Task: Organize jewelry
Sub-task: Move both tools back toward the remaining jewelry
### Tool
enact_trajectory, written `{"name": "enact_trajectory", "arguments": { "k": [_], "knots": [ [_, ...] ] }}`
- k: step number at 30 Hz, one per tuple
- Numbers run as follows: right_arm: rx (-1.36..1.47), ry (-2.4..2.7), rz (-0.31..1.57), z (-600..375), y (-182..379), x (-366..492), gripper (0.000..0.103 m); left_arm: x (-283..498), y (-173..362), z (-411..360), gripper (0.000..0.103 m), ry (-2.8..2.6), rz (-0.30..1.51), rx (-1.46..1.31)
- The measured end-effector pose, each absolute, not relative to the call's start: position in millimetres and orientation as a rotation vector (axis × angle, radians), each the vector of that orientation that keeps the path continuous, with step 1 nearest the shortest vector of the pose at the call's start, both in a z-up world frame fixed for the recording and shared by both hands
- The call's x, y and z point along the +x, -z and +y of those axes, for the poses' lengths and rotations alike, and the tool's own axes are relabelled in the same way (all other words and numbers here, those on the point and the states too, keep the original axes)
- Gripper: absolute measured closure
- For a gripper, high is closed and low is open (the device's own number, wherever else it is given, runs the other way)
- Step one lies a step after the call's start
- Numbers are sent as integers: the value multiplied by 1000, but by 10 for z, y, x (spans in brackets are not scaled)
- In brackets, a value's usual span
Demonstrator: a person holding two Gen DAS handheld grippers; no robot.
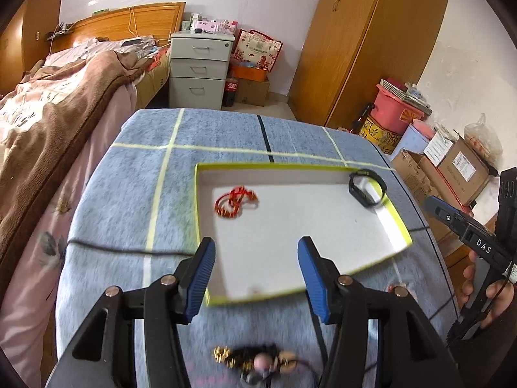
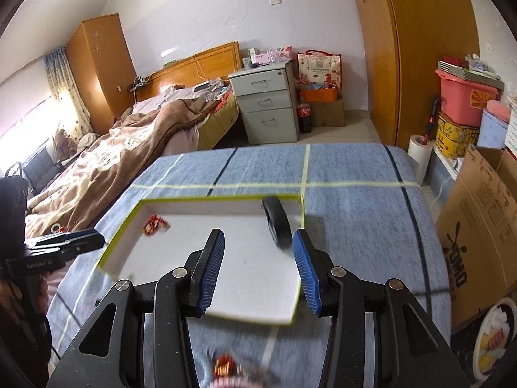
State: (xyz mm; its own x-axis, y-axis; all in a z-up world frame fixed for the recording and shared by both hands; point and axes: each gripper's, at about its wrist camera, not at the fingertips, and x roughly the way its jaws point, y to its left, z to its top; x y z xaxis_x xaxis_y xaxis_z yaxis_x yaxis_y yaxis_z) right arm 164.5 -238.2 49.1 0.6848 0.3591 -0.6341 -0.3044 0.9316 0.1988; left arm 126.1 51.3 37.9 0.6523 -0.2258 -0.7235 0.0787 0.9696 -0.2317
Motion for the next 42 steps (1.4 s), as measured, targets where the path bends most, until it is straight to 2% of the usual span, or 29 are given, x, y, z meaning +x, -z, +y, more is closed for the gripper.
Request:
{"name": "enact_trajectory", "arguments": {
  "k": [10,29,31,33,36,39,42],
  "knots": [
    [7,-290,787,-2504,-239,1048,58,770,-128,705,47,146,868,-262],
    [-40,-314,901,-2507,152,914,58,434,162,775,47,131,922,-337],
    [-53,-323,910,-2478,172,922,66,436,179,754,47,127,932,-323],
    [-60,-329,909,-2456,179,919,68,435,180,761,47,138,930,-323],
    [-66,-331,907,-2438,178,902,79,443,178,758,47,140,933,-317],
    [-72,-343,909,-2426,178,878,85,438,174,777,47,141,930,-318],
    [-79,-354,911,-2416,174,868,87,436,177,807,47,133,932,-317]
  ]
}}
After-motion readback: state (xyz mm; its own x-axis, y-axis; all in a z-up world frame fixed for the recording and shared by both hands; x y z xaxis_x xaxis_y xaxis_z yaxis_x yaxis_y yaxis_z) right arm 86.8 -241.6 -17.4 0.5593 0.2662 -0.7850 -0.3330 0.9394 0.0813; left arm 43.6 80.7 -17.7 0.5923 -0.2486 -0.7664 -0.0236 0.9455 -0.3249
